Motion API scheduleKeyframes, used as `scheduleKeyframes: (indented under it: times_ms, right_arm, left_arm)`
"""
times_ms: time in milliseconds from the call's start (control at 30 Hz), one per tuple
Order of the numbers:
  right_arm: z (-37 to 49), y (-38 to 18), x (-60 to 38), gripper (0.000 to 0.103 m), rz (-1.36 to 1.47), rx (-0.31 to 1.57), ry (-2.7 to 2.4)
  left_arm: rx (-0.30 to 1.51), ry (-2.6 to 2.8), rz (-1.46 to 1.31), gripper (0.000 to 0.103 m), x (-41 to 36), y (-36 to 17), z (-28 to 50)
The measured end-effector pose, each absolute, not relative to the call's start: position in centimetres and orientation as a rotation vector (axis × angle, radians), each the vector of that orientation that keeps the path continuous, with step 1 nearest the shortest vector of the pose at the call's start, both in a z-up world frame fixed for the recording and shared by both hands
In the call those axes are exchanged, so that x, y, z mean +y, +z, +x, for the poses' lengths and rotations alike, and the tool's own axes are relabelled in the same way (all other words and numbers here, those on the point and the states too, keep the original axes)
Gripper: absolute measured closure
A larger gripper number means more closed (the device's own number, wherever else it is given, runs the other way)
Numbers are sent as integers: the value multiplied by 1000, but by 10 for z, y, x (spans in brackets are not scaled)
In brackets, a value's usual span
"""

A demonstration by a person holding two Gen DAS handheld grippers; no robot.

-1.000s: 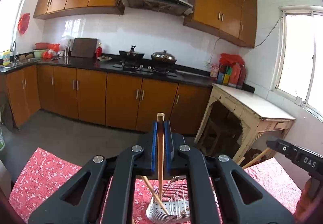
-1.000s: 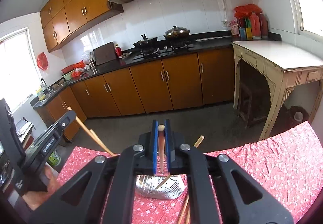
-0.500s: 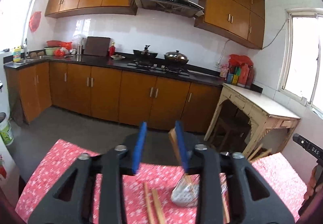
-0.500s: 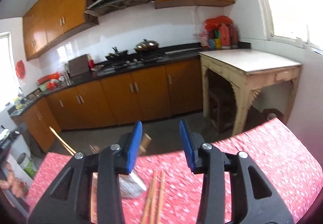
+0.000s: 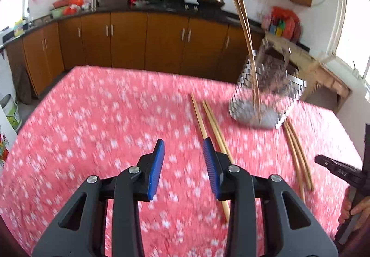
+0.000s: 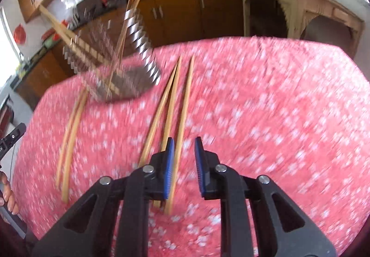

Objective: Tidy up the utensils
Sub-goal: 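Close the right tool on a chopstick while the left tool moves to another chopstick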

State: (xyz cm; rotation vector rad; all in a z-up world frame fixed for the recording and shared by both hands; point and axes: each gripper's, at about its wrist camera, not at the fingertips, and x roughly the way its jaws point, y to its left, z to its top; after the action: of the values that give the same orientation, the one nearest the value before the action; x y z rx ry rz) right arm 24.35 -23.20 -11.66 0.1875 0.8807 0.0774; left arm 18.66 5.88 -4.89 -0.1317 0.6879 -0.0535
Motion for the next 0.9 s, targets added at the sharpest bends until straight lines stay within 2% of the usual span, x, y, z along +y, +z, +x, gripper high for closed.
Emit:
scheduleKeyframes:
  times_ms: [300, 400, 600, 700, 833, 900]
  right_arm:
    - [244, -136, -219, 88, 110, 893, 43]
    - [245, -138, -217, 95, 81, 885, 15]
    - [259, -138, -260, 95, 166, 875, -141]
    - [260, -137, -266, 95, 165, 876, -146]
    - [266, -137, -274, 95, 160, 871, -161]
    - [268, -137, -284, 95, 168, 868, -177]
  left_arm:
    - [755, -104, -99, 67, 35, -74, 182]
    - [783, -111, -88, 67, 28, -81, 184]
    - [845, -115, -56, 68, 12, -97, 194]
    - [872, -108, -9, 76, 2, -105, 200]
    - [871, -66, 55, 94, -4, -108, 208]
    - [877, -45, 65, 95, 3, -108, 217]
